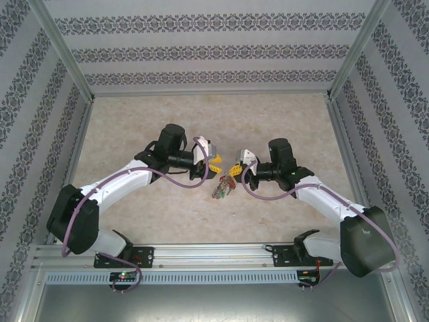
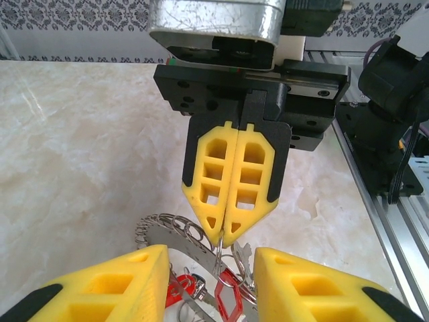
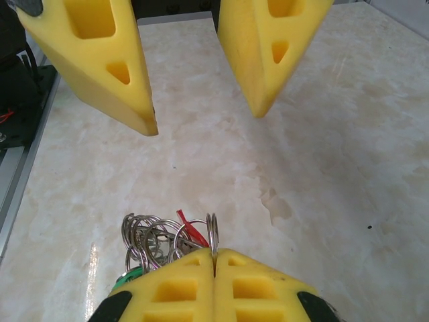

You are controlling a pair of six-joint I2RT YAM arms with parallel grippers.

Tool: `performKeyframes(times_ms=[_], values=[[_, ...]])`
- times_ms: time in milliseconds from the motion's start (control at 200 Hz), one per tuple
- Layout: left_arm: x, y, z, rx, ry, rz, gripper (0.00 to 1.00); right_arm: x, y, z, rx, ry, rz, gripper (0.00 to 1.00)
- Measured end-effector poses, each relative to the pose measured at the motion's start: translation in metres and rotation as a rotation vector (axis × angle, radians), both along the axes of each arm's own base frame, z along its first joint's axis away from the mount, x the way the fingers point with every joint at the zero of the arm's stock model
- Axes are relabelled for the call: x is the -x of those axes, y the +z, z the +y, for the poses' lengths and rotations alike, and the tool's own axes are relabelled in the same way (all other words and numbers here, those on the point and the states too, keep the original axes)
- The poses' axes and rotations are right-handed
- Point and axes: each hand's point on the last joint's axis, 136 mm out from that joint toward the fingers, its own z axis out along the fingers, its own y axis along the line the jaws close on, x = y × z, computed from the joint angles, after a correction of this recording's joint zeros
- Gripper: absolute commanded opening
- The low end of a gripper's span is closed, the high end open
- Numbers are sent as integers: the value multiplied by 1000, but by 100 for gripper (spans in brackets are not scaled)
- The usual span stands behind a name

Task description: Put the keys on the keyring

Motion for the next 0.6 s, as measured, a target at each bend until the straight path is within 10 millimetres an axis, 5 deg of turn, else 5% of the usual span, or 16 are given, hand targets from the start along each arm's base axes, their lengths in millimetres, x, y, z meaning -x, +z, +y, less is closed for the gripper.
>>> performKeyframes(times_ms=[600], values=[[0, -6, 3, -26, -11, -52, 38, 1, -1, -1, 17, 13, -21, 0]])
